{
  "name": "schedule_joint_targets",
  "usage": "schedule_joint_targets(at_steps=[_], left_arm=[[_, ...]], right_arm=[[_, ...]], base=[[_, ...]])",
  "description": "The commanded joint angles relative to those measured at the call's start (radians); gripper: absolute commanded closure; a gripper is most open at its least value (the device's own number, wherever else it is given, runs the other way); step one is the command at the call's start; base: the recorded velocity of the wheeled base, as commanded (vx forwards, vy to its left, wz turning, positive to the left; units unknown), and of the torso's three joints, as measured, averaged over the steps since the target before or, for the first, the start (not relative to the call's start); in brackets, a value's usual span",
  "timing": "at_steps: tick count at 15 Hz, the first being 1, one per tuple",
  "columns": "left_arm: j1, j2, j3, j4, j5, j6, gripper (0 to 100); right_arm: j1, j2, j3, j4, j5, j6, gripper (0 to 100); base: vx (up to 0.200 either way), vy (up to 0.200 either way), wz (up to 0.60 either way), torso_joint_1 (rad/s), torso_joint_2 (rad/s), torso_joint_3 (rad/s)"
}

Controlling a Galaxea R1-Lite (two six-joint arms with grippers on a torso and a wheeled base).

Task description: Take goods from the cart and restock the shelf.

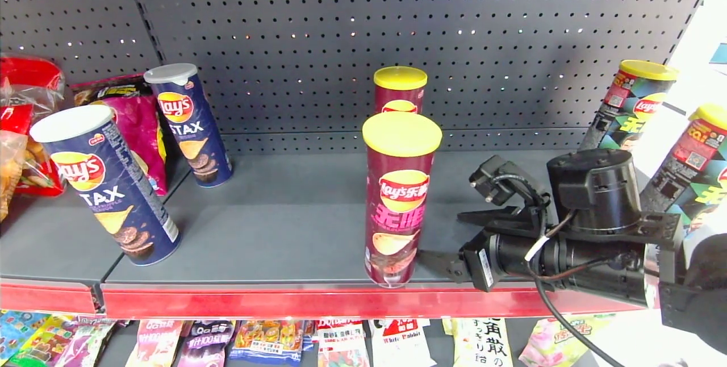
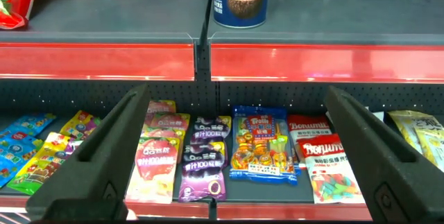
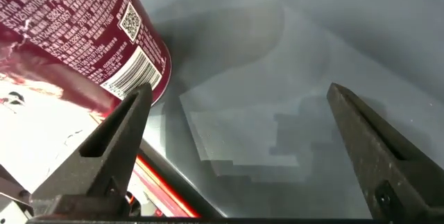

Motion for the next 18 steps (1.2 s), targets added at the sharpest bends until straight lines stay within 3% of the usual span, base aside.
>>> schedule_joint_targets(at_steps=[1,6,10,14,16,18], left_arm=[[0.0,0.0,0.0,0.0,0.0,0.0,0],[0.0,0.0,0.0,0.0,0.0,0.0,0],[-0.001,0.0,0.0,0.0,0.0,0.0,0],[0.0,0.0,0.0,0.0,0.0,0.0,0],[0.0,0.0,0.0,0.0,0.0,0.0,0],[0.0,0.0,0.0,0.0,0.0,0.0,0]], right_arm=[[-0.001,-0.003,0.005,0.001,0.0,0.0,0],[0.002,-0.2,0.07,0.002,-0.057,-0.005,0],[0.102,-0.471,0.24,0.004,-0.153,-0.013,0],[0.096,-0.757,0.403,0.016,-0.155,-0.066,0],[0.039,-0.888,0.423,0.074,-0.159,-0.08,0],[-0.099,-1.03,0.394,0.234,-0.158,-0.088,0]], base=[[0.0,0.0,0.0,0.0,0.0,0.0],[0.0,0.0,0.0,0.0,0.0,0.0],[0.0,0.0,0.0,0.0,0.0,0.0],[0.0,0.0,0.0,0.0,0.0,0.0],[0.0,0.0,0.0,0.0,0.0,0.0],[0.0,0.0,0.0,0.0,0.0,0.0]])
